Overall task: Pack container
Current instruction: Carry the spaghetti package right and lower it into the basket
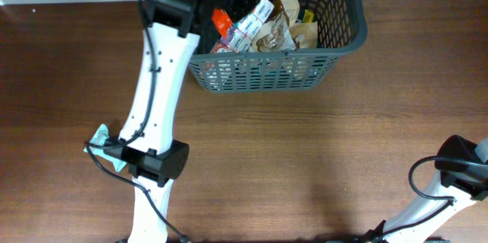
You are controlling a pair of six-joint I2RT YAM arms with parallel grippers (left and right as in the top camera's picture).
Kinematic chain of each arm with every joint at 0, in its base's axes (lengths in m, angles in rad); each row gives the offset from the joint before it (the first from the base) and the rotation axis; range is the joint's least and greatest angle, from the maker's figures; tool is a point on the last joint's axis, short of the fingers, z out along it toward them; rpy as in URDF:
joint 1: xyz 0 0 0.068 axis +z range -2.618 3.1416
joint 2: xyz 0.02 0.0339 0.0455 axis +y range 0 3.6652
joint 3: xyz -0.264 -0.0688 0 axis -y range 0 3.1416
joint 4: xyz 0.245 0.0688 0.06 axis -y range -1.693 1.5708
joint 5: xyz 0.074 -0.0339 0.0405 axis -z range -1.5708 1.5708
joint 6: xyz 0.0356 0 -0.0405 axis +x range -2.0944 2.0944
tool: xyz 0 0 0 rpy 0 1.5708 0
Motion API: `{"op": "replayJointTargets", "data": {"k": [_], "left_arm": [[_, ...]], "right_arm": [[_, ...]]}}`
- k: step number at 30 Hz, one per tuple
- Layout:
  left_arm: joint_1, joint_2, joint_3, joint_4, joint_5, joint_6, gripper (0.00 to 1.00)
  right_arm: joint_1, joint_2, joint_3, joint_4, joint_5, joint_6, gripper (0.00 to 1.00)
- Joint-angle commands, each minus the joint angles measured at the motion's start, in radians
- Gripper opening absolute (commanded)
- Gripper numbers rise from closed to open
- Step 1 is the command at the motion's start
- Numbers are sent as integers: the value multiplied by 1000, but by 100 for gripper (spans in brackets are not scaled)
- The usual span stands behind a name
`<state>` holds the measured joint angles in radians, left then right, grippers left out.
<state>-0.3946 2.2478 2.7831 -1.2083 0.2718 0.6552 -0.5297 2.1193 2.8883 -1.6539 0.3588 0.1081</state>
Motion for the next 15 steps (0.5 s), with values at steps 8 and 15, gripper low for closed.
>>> {"op": "replayJointTargets", "data": {"k": [8,15], "left_arm": [[55,61,-178,117,-109,23,2],[118,145,-178,106,-111,-18,2]], "right_arm": [[-1,-31,14,0,12,4,99],[-1,-31,14,0,12,4,99]]}}
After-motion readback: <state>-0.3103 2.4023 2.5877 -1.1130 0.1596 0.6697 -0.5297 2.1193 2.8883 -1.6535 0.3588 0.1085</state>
